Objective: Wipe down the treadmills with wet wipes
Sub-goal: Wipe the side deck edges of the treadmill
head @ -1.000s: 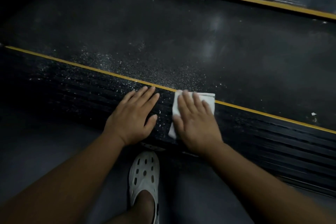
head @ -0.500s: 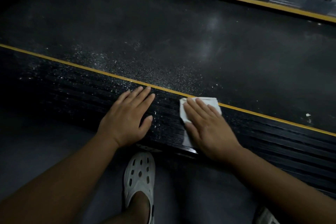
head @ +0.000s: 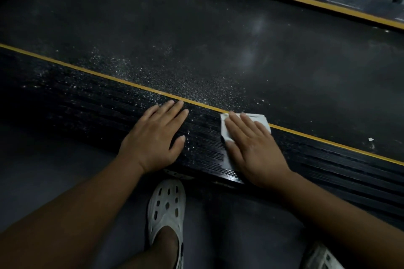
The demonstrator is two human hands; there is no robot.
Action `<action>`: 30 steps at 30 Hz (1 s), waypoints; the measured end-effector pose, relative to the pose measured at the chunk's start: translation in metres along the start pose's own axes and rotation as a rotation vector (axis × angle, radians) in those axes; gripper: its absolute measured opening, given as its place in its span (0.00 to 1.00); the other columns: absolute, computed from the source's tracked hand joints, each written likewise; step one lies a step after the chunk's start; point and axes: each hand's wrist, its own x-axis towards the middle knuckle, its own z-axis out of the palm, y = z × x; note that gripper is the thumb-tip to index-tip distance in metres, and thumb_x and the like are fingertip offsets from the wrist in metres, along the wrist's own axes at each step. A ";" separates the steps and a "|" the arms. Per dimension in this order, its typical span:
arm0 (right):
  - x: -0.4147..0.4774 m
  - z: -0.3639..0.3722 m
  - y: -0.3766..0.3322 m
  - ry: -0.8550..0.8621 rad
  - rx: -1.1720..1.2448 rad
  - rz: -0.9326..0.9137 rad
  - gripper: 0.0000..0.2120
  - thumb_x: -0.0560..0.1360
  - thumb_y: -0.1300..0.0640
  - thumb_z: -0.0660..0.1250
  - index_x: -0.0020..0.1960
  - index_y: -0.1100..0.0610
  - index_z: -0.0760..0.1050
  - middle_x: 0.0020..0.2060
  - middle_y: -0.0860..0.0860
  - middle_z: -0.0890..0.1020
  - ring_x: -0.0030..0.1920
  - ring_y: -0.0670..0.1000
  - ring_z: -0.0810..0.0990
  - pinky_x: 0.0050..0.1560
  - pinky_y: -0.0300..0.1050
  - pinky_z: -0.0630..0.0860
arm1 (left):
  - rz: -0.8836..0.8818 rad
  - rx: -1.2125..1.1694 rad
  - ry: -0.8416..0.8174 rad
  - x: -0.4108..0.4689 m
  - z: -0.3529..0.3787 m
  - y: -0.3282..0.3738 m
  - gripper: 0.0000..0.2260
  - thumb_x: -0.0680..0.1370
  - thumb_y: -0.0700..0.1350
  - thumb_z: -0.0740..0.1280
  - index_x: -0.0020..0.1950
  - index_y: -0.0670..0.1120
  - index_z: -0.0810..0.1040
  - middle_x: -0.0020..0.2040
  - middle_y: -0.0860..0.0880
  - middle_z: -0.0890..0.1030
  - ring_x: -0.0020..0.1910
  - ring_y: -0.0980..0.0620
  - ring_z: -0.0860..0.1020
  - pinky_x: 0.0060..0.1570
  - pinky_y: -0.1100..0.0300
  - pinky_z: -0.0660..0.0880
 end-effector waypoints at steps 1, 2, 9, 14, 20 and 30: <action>0.011 0.002 -0.012 0.008 -0.001 0.015 0.31 0.83 0.39 0.40 0.82 0.50 0.53 0.81 0.46 0.51 0.81 0.47 0.46 0.79 0.49 0.45 | 0.000 0.001 -0.001 0.001 -0.001 0.001 0.31 0.80 0.59 0.50 0.81 0.47 0.61 0.82 0.47 0.58 0.81 0.49 0.55 0.79 0.46 0.54; 0.022 0.004 -0.023 0.013 0.001 0.016 0.32 0.83 0.38 0.39 0.82 0.50 0.52 0.81 0.46 0.51 0.81 0.48 0.45 0.79 0.49 0.44 | -0.004 0.005 -0.001 0.000 -0.002 0.001 0.31 0.80 0.59 0.51 0.81 0.47 0.61 0.82 0.47 0.58 0.81 0.49 0.55 0.79 0.47 0.53; -0.011 -0.003 0.018 0.010 -0.021 -0.010 0.31 0.83 0.37 0.40 0.82 0.48 0.51 0.81 0.44 0.48 0.80 0.43 0.40 0.80 0.50 0.45 | -0.006 0.002 0.004 -0.001 -0.001 0.001 0.31 0.80 0.59 0.50 0.81 0.47 0.60 0.82 0.48 0.57 0.81 0.50 0.54 0.79 0.48 0.52; 0.027 0.007 -0.026 0.095 0.018 0.012 0.30 0.83 0.38 0.47 0.79 0.53 0.62 0.78 0.56 0.61 0.79 0.58 0.55 0.78 0.56 0.53 | -0.010 0.006 0.005 -0.001 -0.003 0.002 0.31 0.80 0.59 0.51 0.81 0.47 0.61 0.82 0.47 0.58 0.81 0.49 0.55 0.79 0.47 0.53; -0.009 0.004 0.011 0.146 0.048 -0.156 0.26 0.84 0.45 0.55 0.77 0.58 0.67 0.76 0.53 0.68 0.77 0.52 0.63 0.77 0.49 0.59 | -0.004 0.004 0.006 0.000 -0.001 0.001 0.31 0.80 0.59 0.50 0.81 0.46 0.61 0.82 0.47 0.57 0.81 0.49 0.55 0.79 0.48 0.53; 0.000 0.014 -0.012 0.118 0.011 -0.107 0.26 0.84 0.40 0.51 0.77 0.50 0.68 0.81 0.56 0.57 0.81 0.56 0.51 0.79 0.57 0.55 | -0.004 -0.004 0.004 0.000 -0.003 0.002 0.32 0.79 0.59 0.51 0.81 0.46 0.62 0.82 0.47 0.58 0.81 0.49 0.56 0.79 0.47 0.54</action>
